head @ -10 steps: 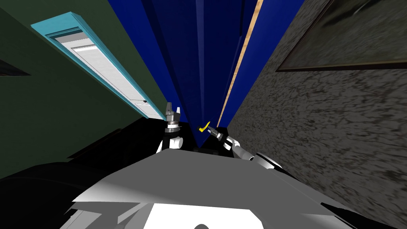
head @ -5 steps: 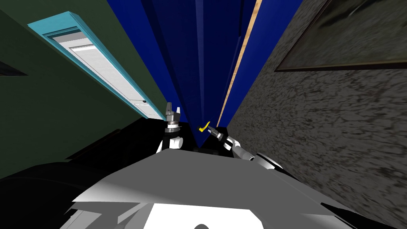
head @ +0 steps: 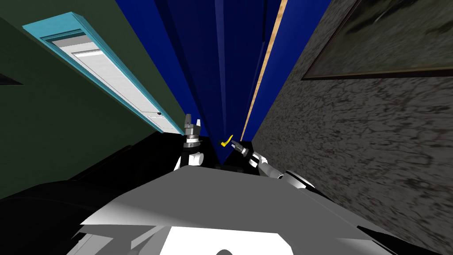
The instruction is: Push the door open
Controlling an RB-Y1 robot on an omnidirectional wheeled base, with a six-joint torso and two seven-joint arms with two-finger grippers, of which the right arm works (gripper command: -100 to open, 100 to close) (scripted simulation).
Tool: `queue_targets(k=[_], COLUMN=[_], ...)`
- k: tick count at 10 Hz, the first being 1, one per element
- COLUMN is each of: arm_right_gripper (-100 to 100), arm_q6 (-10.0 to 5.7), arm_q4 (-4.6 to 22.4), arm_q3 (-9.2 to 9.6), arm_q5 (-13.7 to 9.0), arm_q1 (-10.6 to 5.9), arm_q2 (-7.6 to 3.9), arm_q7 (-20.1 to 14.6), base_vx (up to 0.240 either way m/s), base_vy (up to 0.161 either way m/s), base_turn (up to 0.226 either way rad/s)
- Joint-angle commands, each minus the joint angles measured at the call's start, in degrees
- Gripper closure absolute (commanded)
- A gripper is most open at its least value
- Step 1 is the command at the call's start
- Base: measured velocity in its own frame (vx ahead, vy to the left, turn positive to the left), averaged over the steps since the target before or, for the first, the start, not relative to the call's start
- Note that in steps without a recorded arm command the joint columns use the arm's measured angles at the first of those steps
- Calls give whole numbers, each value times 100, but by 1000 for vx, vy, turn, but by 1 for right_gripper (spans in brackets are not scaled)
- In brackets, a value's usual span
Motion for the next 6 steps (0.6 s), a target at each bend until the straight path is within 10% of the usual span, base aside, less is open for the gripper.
queue_targets(k=[1, 6], arm_right_gripper=[-100, -100], arm_q6=[0, -44], arm_q4=[-1, -23], arm_q3=[0, 12], arm_q5=[0, -1], arm_q1=[0, 22], arm_q2=[0, -46], arm_q7=[0, -16], base_vx=[0, -3], base_vy=[0, -2], base_turn=[0, -5])
